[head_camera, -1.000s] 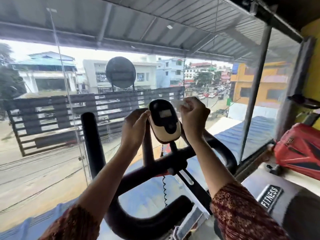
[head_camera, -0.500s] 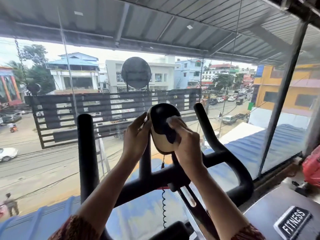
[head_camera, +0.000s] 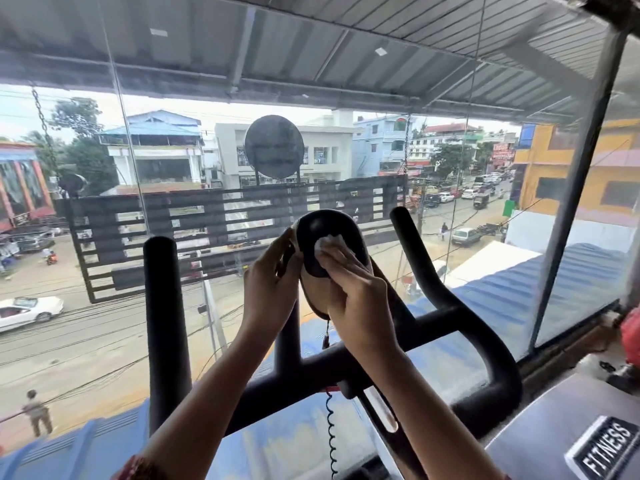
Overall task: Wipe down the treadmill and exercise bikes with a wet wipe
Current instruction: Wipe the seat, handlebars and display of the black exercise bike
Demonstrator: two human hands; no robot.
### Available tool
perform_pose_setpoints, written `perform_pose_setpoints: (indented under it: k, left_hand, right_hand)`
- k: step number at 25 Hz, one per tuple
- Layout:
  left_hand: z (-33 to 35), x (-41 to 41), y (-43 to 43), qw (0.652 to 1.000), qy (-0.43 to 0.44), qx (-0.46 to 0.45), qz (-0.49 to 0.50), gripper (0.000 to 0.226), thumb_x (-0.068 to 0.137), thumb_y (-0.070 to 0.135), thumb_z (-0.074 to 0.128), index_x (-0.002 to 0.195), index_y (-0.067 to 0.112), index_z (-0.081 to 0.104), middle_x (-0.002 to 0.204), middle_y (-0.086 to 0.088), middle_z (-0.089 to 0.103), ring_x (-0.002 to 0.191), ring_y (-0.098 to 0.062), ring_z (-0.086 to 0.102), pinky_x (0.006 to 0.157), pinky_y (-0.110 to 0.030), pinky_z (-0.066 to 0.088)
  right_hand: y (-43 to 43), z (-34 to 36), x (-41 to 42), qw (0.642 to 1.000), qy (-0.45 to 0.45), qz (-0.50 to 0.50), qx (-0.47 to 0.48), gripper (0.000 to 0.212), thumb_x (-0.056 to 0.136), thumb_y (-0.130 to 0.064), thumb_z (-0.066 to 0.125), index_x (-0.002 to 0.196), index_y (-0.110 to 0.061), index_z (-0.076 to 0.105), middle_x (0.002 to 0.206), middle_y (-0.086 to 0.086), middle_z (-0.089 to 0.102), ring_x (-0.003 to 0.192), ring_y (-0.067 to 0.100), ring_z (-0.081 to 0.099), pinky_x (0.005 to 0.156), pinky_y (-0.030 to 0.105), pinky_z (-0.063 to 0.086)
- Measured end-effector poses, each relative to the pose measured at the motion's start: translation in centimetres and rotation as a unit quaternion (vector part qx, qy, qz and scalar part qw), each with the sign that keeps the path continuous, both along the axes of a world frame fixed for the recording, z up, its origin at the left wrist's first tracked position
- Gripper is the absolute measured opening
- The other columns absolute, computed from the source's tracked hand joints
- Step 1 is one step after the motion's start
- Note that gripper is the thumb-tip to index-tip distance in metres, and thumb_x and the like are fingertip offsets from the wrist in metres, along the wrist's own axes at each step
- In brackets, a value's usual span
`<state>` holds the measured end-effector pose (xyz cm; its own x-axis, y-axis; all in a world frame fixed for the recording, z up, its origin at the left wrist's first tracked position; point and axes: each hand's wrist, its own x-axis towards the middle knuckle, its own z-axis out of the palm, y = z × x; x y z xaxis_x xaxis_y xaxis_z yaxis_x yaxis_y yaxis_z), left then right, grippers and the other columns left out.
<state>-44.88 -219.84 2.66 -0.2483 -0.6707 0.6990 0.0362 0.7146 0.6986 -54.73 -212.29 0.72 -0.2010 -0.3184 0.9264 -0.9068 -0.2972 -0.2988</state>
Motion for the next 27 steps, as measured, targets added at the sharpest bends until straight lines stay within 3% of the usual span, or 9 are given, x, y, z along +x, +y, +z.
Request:
perform_pose_setpoints:
  k: [3, 7, 10, 13, 16, 19, 21, 24, 27]
  left_hand:
    - [-0.1, 0.4, -0.1, 1.0, 0.001, -0.004, -0.012, 0.05, 0.081, 0.038, 0.051, 0.129, 0.024, 0.057, 0.081, 0.013, 0.055, 0.08, -0.005, 0.05, 0.075, -0.023, 0.043]
    - [-0.1, 0.2, -0.1, 1.0, -0.019, -0.015, 0.003, 0.054, 0.082, 0.038, 0.049, 0.133, 0.021, 0.053, 0.076, 0.015, 0.05, 0.077, -0.003, 0.047, 0.068, -0.007, 0.039]
    - [-0.3, 0.4, -0.5, 1.0, -0.011, -0.018, -0.012, 0.07, 0.077, 0.053, 0.046, 0.137, 0.018, 0.048, 0.076, 0.022, 0.049, 0.077, -0.003, 0.048, 0.075, -0.018, 0.044]
    - [-0.3, 0.5, -0.6, 1.0, -0.012, -0.008, -0.024, 0.064, 0.079, 0.038, 0.049, 0.138, 0.012, 0.046, 0.104, 0.006, 0.064, 0.096, -0.006, 0.059, 0.089, -0.027, 0.047]
    - [-0.2, 0.6, -0.7, 0.999, -0.016, 0.024, -0.04, 0.059, 0.09, 0.024, 0.06, 0.143, 0.011, 0.037, 0.137, 0.001, 0.05, 0.124, -0.008, 0.048, 0.103, -0.023, 0.038]
    - [-0.3, 0.6, -0.4, 0.999, -0.017, 0.014, -0.039, 0.061, 0.09, 0.031, 0.06, 0.144, 0.014, 0.037, 0.119, 0.009, 0.063, 0.106, 0.004, 0.054, 0.096, -0.02, 0.038]
    - [-0.1, 0.5, -0.2, 0.999, -0.024, -0.01, -0.037, 0.07, 0.08, 0.045, 0.051, 0.143, 0.017, 0.039, 0.086, 0.012, 0.064, 0.076, 0.014, 0.05, 0.083, -0.015, 0.04]
    - [0.1, 0.2, -0.1, 0.999, -0.039, -0.026, -0.014, 0.065, 0.079, 0.032, 0.044, 0.142, 0.016, 0.042, 0.1, -0.003, 0.067, 0.073, 0.016, 0.052, 0.073, 0.001, 0.035]
    - [0.4, 0.2, 0.3, 0.999, -0.034, -0.021, -0.016, 0.064, 0.082, 0.035, 0.047, 0.143, 0.019, 0.038, 0.108, 0.012, 0.061, 0.087, 0.014, 0.053, 0.071, 0.004, 0.033]
  right_hand:
    - [0.7, 0.1, -2.4, 1.0, -0.029, 0.001, 0.0, 0.043, 0.086, 0.01, 0.049, 0.128, 0.001, 0.056, 0.124, 0.009, 0.062, 0.119, 0.017, 0.056, 0.104, 0.029, 0.042]
    - [-2.2, 5.1, -4.4, 0.979, -0.165, -0.003, 0.118, 0.034, 0.098, -0.002, 0.042, 0.129, -0.003, 0.055, 0.12, 0.012, 0.063, 0.113, 0.024, 0.058, 0.09, 0.017, 0.037]
    - [-3.6, 6.9, -2.7, 0.99, -0.004, 0.015, 0.139, 0.033, 0.091, -0.002, 0.04, 0.113, 0.002, 0.064, 0.113, 0.016, 0.064, 0.11, 0.031, 0.057, 0.09, 0.015, 0.034]
    - [-2.7, 5.5, -1.0, 0.964, 0.172, 0.043, 0.197, 0.033, 0.093, -0.018, 0.046, 0.115, -0.003, 0.065, 0.122, 0.009, 0.063, 0.124, 0.022, 0.05, 0.108, 0.025, 0.032]
    - [-2.8, 5.3, -2.9, 0.984, 0.077, 0.055, 0.148, 0.034, 0.096, -0.018, 0.046, 0.123, -0.006, 0.061, 0.135, 0.007, 0.054, 0.133, 0.012, 0.039, 0.113, 0.026, 0.028]
    - [-2.3, 4.9, -4.7, 0.989, -0.098, 0.017, 0.113, 0.035, 0.098, -0.012, 0.044, 0.132, -0.003, 0.053, 0.14, 0.01, 0.048, 0.135, 0.017, 0.04, 0.112, 0.021, 0.027]
    - [-1.9, 3.3, -3.1, 0.995, -0.012, 0.033, 0.092, 0.037, 0.096, -0.011, 0.045, 0.131, 0.0, 0.053, 0.14, 0.014, 0.049, 0.136, 0.02, 0.038, 0.115, 0.025, 0.025]
    - [-2.2, 3.6, -1.1, 0.982, 0.13, 0.066, 0.12, 0.038, 0.095, -0.019, 0.044, 0.124, 0.0, 0.06, 0.132, 0.011, 0.057, 0.133, 0.02, 0.041, 0.114, 0.025, 0.024]
    - [-3.0, 6.0, -3.5, 0.996, -0.005, 0.029, 0.09, 0.031, 0.097, -0.019, 0.049, 0.119, -0.004, 0.064, 0.124, 0.008, 0.063, 0.119, 0.012, 0.054, 0.106, 0.019, 0.035]
